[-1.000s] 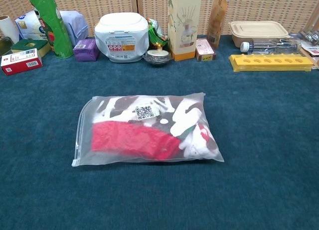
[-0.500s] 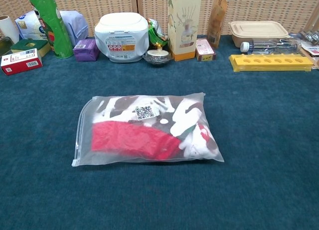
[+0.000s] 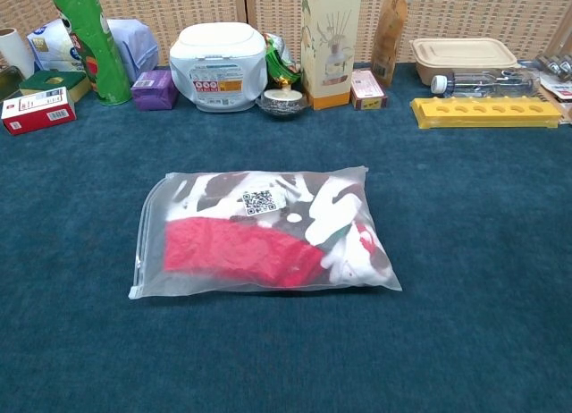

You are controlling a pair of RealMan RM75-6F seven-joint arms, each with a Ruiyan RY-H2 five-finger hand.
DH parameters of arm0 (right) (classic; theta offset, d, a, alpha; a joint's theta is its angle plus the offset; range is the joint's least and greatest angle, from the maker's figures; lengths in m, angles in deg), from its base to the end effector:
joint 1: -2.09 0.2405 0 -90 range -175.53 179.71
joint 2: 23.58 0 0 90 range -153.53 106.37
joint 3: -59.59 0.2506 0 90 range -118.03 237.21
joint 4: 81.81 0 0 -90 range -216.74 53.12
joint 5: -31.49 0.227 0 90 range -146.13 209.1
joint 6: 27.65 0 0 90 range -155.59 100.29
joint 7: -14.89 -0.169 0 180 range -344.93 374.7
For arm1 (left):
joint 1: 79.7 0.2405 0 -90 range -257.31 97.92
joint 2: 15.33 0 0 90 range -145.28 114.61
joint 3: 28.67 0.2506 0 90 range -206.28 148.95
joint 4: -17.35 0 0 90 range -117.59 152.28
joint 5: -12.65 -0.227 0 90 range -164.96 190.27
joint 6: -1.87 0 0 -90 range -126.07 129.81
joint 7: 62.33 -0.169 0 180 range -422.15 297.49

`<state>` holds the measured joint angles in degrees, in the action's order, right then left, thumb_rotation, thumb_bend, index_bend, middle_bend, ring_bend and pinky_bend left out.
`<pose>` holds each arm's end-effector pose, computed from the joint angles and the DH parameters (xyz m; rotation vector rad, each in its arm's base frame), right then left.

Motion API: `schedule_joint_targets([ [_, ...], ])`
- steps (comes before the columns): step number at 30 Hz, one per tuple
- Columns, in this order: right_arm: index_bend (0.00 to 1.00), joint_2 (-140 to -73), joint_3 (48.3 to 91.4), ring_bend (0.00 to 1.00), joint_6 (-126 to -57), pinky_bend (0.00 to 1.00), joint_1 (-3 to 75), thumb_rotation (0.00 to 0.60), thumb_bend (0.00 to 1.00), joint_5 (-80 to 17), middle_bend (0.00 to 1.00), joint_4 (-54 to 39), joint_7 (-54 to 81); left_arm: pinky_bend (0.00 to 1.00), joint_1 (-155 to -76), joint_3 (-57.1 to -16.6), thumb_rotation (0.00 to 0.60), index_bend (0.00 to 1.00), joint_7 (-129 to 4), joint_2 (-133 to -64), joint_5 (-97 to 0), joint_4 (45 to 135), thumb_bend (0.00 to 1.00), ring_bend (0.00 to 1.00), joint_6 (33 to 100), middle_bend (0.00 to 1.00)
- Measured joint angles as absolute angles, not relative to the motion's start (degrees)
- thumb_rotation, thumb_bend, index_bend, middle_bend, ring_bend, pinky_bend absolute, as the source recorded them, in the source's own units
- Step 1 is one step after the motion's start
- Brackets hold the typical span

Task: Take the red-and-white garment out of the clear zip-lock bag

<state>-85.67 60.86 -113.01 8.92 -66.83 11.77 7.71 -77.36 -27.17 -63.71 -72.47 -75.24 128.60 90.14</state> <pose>-0.2741 -0.2060 0.1318 1.5741 -0.9031 1.1026 -0.2721 0.1520 0.1467 -1.2794 -1.1225 -0.9501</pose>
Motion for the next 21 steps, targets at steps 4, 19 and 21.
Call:
schedule_joint_targets([
  [4, 0.15, -86.9, 61.8, 0.22, -108.8, 0.24, 13.3, 0.52, 0.1, -68.7, 0.25, 14.6, 8.7, 0.2, -78.1, -27.8, 0.585, 0.31, -64.0, -72.1, -74.5, 128.4, 0.21, 0.2, 89.4, 0.33],
  [19, 0.01, -99.3, 65.8, 0.2, -83.0, 0.24, 28.9, 0.52, 0.04, -58.5, 0.15, 21.5, 25.0, 0.2, -80.9, -30.2, 0.588, 0.31, -62.4, -70.6, -72.2, 126.3, 0.21, 0.2, 86.9, 0.33],
  [21, 0.0, -102.2, 66.5, 0.19, -81.4, 0.24, 30.4, 0.52, 0.04, -55.2, 0.14, 21.3, 28.8, 0.2, -81.1, -30.4, 0.586, 0.31, -61.9, -70.3, -72.1, 125.9, 0.21, 0.2, 86.7, 0.33],
])
